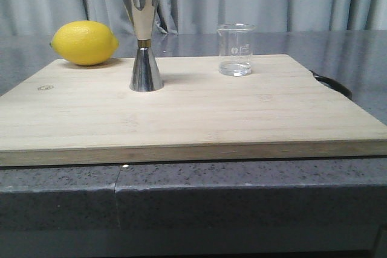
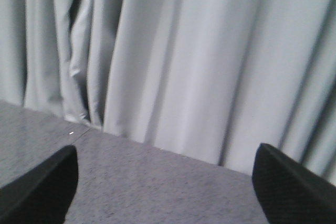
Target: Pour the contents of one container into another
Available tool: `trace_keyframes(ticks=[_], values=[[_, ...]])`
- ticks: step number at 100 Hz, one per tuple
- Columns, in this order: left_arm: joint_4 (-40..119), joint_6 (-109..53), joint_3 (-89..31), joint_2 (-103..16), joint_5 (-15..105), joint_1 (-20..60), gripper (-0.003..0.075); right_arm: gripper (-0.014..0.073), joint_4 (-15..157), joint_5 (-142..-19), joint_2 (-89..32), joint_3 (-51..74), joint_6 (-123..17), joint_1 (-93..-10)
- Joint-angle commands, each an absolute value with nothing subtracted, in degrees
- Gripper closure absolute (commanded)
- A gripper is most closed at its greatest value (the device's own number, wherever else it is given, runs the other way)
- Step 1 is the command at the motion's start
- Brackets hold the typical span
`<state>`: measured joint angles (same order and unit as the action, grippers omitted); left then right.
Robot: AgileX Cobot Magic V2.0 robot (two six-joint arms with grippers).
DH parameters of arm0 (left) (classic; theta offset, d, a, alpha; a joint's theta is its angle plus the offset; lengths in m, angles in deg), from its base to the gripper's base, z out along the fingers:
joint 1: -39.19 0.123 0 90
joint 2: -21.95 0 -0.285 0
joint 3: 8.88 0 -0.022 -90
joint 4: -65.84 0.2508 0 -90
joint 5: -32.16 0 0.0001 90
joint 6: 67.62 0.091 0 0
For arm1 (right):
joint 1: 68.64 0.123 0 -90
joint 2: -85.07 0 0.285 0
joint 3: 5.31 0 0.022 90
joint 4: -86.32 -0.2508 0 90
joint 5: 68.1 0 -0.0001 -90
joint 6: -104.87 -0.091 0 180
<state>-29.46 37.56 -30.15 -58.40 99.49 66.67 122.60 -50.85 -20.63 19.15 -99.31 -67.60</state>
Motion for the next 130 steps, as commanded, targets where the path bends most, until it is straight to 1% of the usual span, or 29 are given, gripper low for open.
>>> trace_keyframes(ticks=[1, 7, 12, 22, 35, 48, 50, 66, 76, 84, 91, 103, 110, 120, 130], values=[[-36.80, 34.43, -28.96, -53.75, 104.17, 69.62, 0.0316, -0.0010, 121.43, -54.38, -28.60, 17.19, -98.71, -68.64], [-38.50, 30.59, -28.96, -53.15, 104.17, 70.16, 0.0335, 0.0004, 122.01, -58.64, -32.76, 17.31, -98.71, -68.51], [-39.64, 27.21, -28.96, -53.00, 104.17, 70.16, 0.0361, 0.0032, 122.73, -59.85, -35.76, 17.31, -98.71, -68.51], [-39.75, 24.66, -28.96, -52.03, 104.17, 70.04, 0.0438, 0.0129, 123.16, -61.65, -40.73, 17.73, -98.71, -68.51], [-39.14, 24.66, -28.96, -48.94, 104.17, 69.93, 0.0570, 0.0268, 124.64, -63.21, -45.00, 18.45, -98.71, -68.51], [-39.02, 24.37, -28.96, -46.73, 104.17, 68.59, 0.0724, 0.0405, 126.45, -63.21, -45.47, 19.76, -98.71, -68.51], [-38.88, 24.37, -28.96, -46.36, 104.17, 68.04, 0.0739, 0.0427, 126.45, -63.21, -45.31, 19.78, -98.71, -68.51], [-38.10, 24.37, -28.96, -43.17, 103.16, 61.51, 0.0739, 0.0591, 126.45, -63.10, -43.55, 20.02, -98.71, -68.51], [-36.95, 24.37, -28.96, -40.71, 102.17, 55.91, 0.0740, 0.0659, 126.45, -63.03, -42.40, 20.02, -98.71, -68.51], [-34.64, 24.06, -28.96, -37.93, 100.19, 51.32, 0.0740, 0.0664, 126.24, -63.14, -42.04, 20.14, -98.84, -68.51], [-30.58, 21.89, -28.96, -34.74, 96.12, 48.57, 0.0740, 0.0664, 126.11, -63.14, -42.19, 20.14, -98.84, -68.51], [-21.64, 16.93, -28.96, -27.29, 86.69, 47.14, 0.0740, 0.0664, 125.88, -62.82, -43.52, 20.69, -98.84, -68.51], [-17.38, 13.18, -29.23, -22.52, 78.91, 47.14, 0.0740, 0.0664, 125.88, -61.53, -44.69, 22.07, -98.84, -68.51], [-12.45, 7.20, -31.01, -16.18, 62.64, 47.14, 0.0740, 0.0664, 125.88, -59.56, -46.24, 24.92, -98.84, -68.40], [-10.62, 6.87, -35.33, -10.73, 48.98, 47.14, 0.0740, 0.0664, 125.88, -59.31, -47.64, 28.03, -98.84, -68.40]])
